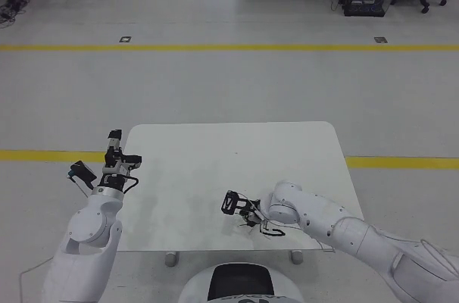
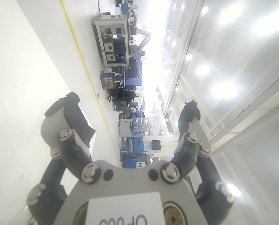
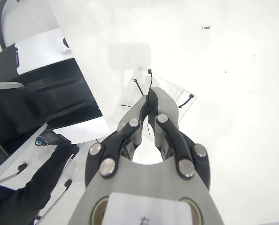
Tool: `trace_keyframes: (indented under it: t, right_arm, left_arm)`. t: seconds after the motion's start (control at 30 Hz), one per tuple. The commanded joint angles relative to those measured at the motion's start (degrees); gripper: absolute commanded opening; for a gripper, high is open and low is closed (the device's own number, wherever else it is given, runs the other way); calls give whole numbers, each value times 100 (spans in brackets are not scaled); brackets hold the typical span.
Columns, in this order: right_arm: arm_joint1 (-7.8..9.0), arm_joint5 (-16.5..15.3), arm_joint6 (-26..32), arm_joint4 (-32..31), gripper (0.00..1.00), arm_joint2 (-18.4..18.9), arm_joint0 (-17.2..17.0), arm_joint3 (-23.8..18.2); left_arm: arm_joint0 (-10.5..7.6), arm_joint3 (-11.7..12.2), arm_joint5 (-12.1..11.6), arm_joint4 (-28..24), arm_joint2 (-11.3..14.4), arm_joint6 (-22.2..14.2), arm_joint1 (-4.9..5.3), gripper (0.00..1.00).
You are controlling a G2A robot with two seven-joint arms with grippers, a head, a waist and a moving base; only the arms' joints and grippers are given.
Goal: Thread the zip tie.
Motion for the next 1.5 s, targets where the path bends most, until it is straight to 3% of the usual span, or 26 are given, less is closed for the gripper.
trace_keyframes:
  t: [0.0, 0.37, 0.67, 0.77, 0.97, 1.1, 1.37, 1.47]
  right_arm:
    - [171, 0, -152, 16, 0, 117, -98, -209]
    - [1052, 0, -1671, 415, 0, 460, -557, -1066]
    - [1052, 0, -1671, 415, 0, 460, -557, -1066]
    - [1054, 11, -1982, 539, 0, 575, -645, -1034]
    - [1163, 0, -2657, 870, 0, 891, -917, -1077]
    - [1241, 0, -3185, 1270, 0, 1037, -1083, -1163]
    - [1275, 0, -3370, 1315, 0, 1040, -1113, -1186]
    - [1254, 103, -3441, 1425, 0, 1113, -1185, -1188]
  left_arm:
    - [0, 0, 0, 0, 0, 0, 0, 100]
    - [0, 0, 0, 0, 0, 0, 0, 100]
    - [0, 0, 0, 0, 0, 0, 0, 100]
    - [-8, -7, -13, 11, 3, -9, 0, 100]
    - [48, -134, -619, 942, 55, -208, 14, 100]
    - [68, -144, -851, 1210, 145, -129, -5, 100]
    - [74, -132, -863, 1194, 145, -121, -7, 100]
    - [39, -240, -1183, 1661, 197, -268, 2, 100]
